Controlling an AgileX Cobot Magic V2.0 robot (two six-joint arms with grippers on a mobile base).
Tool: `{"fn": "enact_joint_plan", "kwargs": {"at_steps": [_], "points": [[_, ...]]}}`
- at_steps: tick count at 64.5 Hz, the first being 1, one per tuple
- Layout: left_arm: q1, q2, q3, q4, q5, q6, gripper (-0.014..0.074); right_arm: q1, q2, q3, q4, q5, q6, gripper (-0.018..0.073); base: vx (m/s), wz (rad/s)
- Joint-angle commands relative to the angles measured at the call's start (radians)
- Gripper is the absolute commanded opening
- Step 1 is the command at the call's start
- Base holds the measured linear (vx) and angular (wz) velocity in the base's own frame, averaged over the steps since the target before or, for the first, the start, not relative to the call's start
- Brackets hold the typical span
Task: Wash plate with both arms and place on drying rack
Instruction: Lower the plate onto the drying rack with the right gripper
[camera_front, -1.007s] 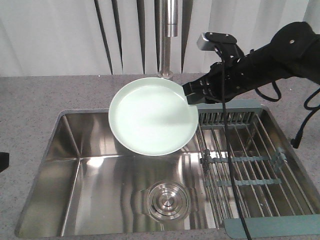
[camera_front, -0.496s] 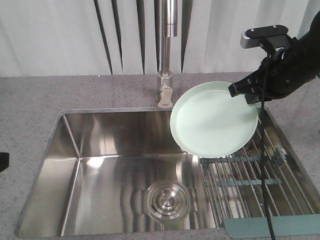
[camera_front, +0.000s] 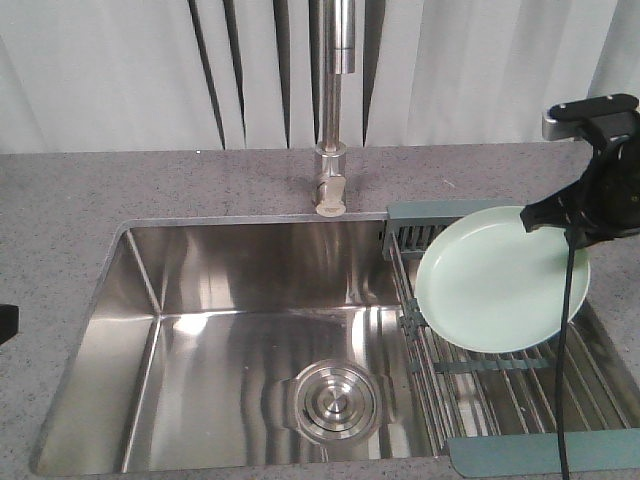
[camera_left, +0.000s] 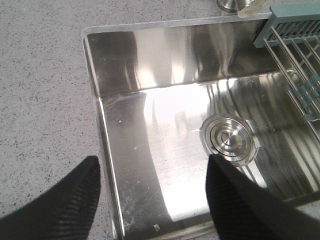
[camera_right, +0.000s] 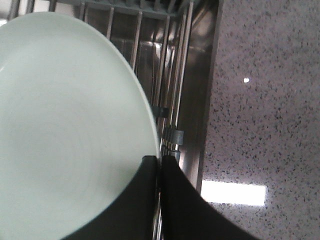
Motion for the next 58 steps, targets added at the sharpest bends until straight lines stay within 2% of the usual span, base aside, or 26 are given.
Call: {"fn": "enact_joint_plan", "kwargs": {"at_steps": [1, 18, 27, 36, 47, 52, 58], "points": [[-0.002, -0.006, -0.027, -0.006, -0.057, -0.01, 0.0435, -0.036, -0.046, 0.02, -0.006, -0.069, -0.002, -0.0001, 0.0, 0.0], [-0.002, -0.006, -0.027, -0.006, -0.057, -0.01, 0.0435, -0.114, 0.004, 0.084, -0.006, -0.148, -0.01, 0.0, 0.0, 0.0], [-0.002, -0.006, -0.027, -0.006, -0.057, -0.01, 0.0435, -0.114, 0.047, 0.083, 0.003, -0.19, -0.02, 0.0024, 0.0, 0.0], [-0.002, -0.006, -0.027, -0.006, -0.057, -0.01, 0.0435, -0.112, 0.076, 0.083, 0.027, -0.209, -0.044, 0.0128, 0.0, 0.0], [-0.002, -0.006, -0.027, -0.006, -0.057, -0.01, 0.0435, -0.112, 0.064, 0.083, 0.049, -0.217, -0.036, 0.0323, 0.0, 0.0], [-0.002, -0.006, -0.027, -0.006, -0.057, -0.01, 0.0435, -0.112, 0.028, 0.083, 0.086, -0.205, -0.045, 0.037, 0.0, 0.0], [-0.002, -0.006, -0.027, -0.006, -0.057, -0.01, 0.0435, -0.111, -0.037, 0.083, 0.168, -0.197, -0.101, 0.0384, 0.0, 0.0]]}}
